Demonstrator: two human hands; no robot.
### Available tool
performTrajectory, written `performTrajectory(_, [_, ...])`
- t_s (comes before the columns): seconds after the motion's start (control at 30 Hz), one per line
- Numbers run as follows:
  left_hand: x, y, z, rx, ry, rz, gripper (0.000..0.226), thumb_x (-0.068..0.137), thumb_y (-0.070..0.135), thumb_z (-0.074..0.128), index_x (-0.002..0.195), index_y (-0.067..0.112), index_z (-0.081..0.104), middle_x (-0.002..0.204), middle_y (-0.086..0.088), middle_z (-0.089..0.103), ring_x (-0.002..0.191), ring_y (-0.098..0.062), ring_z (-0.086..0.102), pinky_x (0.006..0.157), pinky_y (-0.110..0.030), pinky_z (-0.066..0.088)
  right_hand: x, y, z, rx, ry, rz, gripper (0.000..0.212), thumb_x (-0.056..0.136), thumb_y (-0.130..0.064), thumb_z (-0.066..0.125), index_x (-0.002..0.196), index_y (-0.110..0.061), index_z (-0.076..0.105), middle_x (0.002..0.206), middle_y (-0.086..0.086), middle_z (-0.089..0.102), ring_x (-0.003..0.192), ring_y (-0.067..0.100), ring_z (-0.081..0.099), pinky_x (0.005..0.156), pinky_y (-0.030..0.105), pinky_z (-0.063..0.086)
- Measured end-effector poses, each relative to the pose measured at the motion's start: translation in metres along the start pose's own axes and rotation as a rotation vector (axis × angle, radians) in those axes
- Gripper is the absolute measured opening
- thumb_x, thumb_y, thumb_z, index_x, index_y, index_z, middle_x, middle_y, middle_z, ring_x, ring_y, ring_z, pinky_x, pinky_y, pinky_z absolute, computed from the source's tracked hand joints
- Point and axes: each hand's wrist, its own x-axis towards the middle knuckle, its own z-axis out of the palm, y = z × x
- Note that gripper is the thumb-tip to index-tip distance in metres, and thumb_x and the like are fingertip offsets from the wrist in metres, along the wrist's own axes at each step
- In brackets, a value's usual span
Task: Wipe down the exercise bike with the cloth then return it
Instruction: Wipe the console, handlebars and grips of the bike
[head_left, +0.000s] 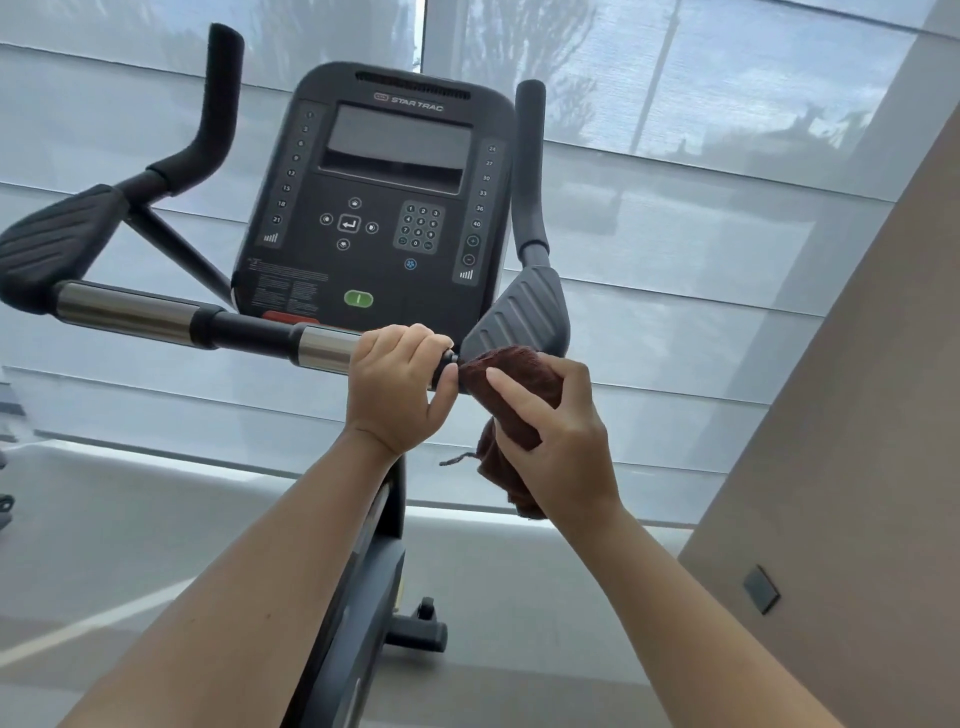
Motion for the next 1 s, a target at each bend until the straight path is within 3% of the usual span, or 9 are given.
performTrajectory(0.13, [0.001,0.001,-0.001,0.018,-0.004,-0.012,0.031,0.085,0.028,0.037,0.079,0.011,0.062,0.073,-0.003,0.063,0.07,-0.023,0.057,0.072,-0.033,0.035,-0.011,0.009,-0.014,0.062,-0.047,0.033,0.042,0.071,-0.003,0.074,0.111,-0.017,0.067,0.111,0.015,0.056,0.097,0.026,0.059,0.083,0.036,0.055])
performTrajectory(0.3, [0.002,0.005,-0.002,0.035,-0.015,-0.029,0.031,0.084,0.027,0.035,0.076,0.01,0.061,0.071,-0.004,0.062,0.067,-0.024,0.055,0.068,-0.033,0.034,0.036,0.025,-0.035,0.164,0.144,0.094,0.039,0.076,-0.011,0.07,0.113,-0.021,0.064,0.111,0.01,0.053,0.1,0.008,0.051,0.092,0.006,0.038])
performTrajectory(0.4, [0.002,0.006,-0.004,0.058,-0.027,-0.04,0.033,0.085,0.028,0.034,0.075,0.01,0.06,0.07,-0.005,0.061,0.067,-0.023,0.053,0.068,-0.032,0.033,0.087,0.039,-0.036,0.077,0.123,0.065,0.037,0.079,-0.017,0.067,0.115,-0.023,0.063,0.115,0.011,0.053,0.102,0.014,0.053,0.093,0.02,0.043])
performTrajectory(0.47, [0.003,0.008,-0.005,0.065,-0.035,-0.06,0.033,0.084,0.028,0.034,0.075,0.01,0.061,0.07,-0.005,0.061,0.068,-0.023,0.052,0.068,-0.032,0.033,0.106,0.045,-0.026,0.041,-0.066,0.059,0.037,0.08,-0.022,0.066,0.117,-0.026,0.063,0.119,0.009,0.052,0.107,0.025,0.053,0.095,0.031,0.043])
performTrajectory(0.53, [0.004,0.01,-0.005,0.055,-0.037,-0.07,0.034,0.084,0.027,0.034,0.076,0.009,0.061,0.072,-0.005,0.062,0.07,-0.022,0.052,0.069,-0.032,0.034,0.108,0.049,-0.011,0.027,-0.249,0.089,0.036,0.082,-0.032,0.063,0.118,-0.031,0.061,0.125,0.004,0.05,0.113,0.029,0.045,0.098,0.031,0.036])
performTrajectory(0.67, [0.003,0.012,-0.006,0.055,-0.04,-0.095,0.035,0.084,0.027,0.035,0.078,0.007,0.063,0.076,-0.007,0.065,0.074,-0.023,0.055,0.071,-0.032,0.036,0.104,0.058,0.0,0.016,-0.285,0.035,0.045,0.076,-0.051,0.062,0.118,-0.035,0.059,0.135,0.004,0.044,0.127,0.03,0.032,0.106,0.046,0.027])
performTrajectory(0.87, [0.005,0.017,-0.009,0.039,-0.1,-0.152,0.036,0.083,0.025,0.035,0.079,0.005,0.065,0.078,-0.009,0.066,0.074,-0.026,0.059,0.074,-0.033,0.04,0.123,0.088,-0.001,0.251,-0.363,-0.107,0.042,0.076,-0.017,0.065,0.115,-0.03,0.062,0.128,0.001,0.051,0.123,0.023,0.042,0.106,0.035,0.032])
performTrajectory(1.0, [0.005,0.019,-0.011,0.045,-0.125,-0.166,0.037,0.084,0.024,0.034,0.082,0.004,0.065,0.081,-0.009,0.067,0.077,-0.026,0.059,0.077,-0.031,0.038,0.142,0.103,-0.002,0.353,-0.407,-0.215,0.042,0.073,-0.004,0.064,0.112,-0.021,0.066,0.119,0.003,0.057,0.115,0.021,0.051,0.102,0.031,0.037])
